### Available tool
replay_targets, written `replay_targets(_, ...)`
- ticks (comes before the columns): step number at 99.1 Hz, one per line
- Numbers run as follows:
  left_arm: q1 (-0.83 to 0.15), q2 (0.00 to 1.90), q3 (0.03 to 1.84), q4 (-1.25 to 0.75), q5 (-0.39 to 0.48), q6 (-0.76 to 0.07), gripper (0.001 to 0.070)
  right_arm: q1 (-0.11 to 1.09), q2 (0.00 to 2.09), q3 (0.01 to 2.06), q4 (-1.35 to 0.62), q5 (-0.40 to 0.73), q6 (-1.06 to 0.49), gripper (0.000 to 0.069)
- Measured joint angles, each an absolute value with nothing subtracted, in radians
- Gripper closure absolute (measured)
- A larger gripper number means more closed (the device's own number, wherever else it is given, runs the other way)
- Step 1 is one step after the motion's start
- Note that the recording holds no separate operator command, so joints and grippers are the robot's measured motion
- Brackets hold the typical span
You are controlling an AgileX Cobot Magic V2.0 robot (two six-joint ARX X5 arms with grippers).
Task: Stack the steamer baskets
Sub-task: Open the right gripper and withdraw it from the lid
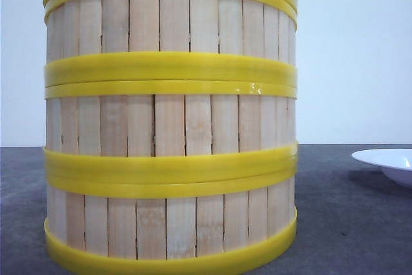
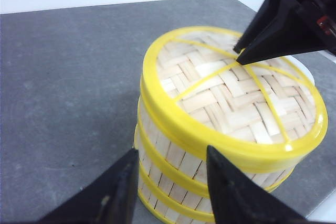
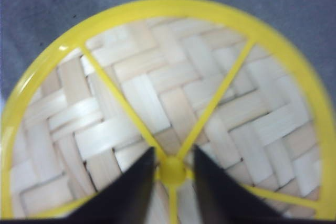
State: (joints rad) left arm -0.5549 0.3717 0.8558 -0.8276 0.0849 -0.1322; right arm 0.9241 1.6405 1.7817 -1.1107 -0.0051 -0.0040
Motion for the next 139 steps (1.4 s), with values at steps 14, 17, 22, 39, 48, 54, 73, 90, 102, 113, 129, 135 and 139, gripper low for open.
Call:
replay_targets(14, -0.555, 0.372, 0.856, -0.828, 0.085, -0.132, 0.0481, 0.924, 1.641, 1.790, -1.115, 0.000, -0.004, 0.0356)
replay_targets(17, -0.555, 0.372, 0.856, -0.828, 0.085, -0.133, 0.0481, 0.924, 1.641, 1.798, -1.119, 0.000, -0.004, 0.0348)
replay_targets(22, -0.555, 0.372, 0.856, -0.828, 0.085, -0.133, 0.0481, 0.924, 1.641, 1.817, -1.121, 0.000, -0.004, 0.0341)
replay_targets(39, -0.555, 0.372, 0.856, -0.828, 0.085, -0.133, 0.0481, 0.924, 1.600, 1.899, -1.128, 0.069, -0.004, 0.0336)
replay_targets(48, -0.555, 0.372, 0.856, -0.828, 0.085, -0.134, 0.0481, 0.924, 1.528, 1.941, -1.124, 0.146, -0.004, 0.0336)
replay_targets(54, -0.555, 0.372, 0.856, -0.828, 0.085, -0.135, 0.0481, 0.924, 1.467, 1.953, -1.114, 0.202, -0.004, 0.0336)
replay_targets(73, -0.555, 0.372, 0.856, -0.827, 0.085, -0.135, 0.0481, 0.924, 1.301, 1.958, -1.127, 0.376, -0.002, 0.0336)
replay_targets(90, -0.555, 0.372, 0.856, -0.827, 0.085, -0.135, 0.0481, 0.924, 1.193, 1.905, -1.148, 0.423, 0.009, 0.0336)
replay_targets(102, -0.555, 0.372, 0.856, -0.827, 0.085, -0.135, 0.0481, 0.924, 1.093, 1.782, -1.143, 0.445, 0.043, 0.0336)
replay_targets(113, -0.555, 0.372, 0.856, -0.827, 0.085, -0.135, 0.0481, 0.924, 0.991, 1.612, -1.128, 0.503, 0.091, 0.0336)
replay_targets(129, -0.555, 0.372, 0.856, -0.827, 0.085, -0.135, 0.0481, 0.924, 0.869, 1.367, -1.069, 0.509, 0.174, 0.0336)
replay_targets(135, -0.555, 0.372, 0.856, -0.827, 0.085, -0.135, 0.0481, 0.924, 0.841, 1.306, -1.055, 0.509, 0.200, 0.0336)
replay_targets(139, -0.555, 0.372, 0.856, -0.827, 0.085, -0.135, 0.0481, 0.924, 0.829, 1.279, -1.049, 0.509, 0.215, 0.0336)
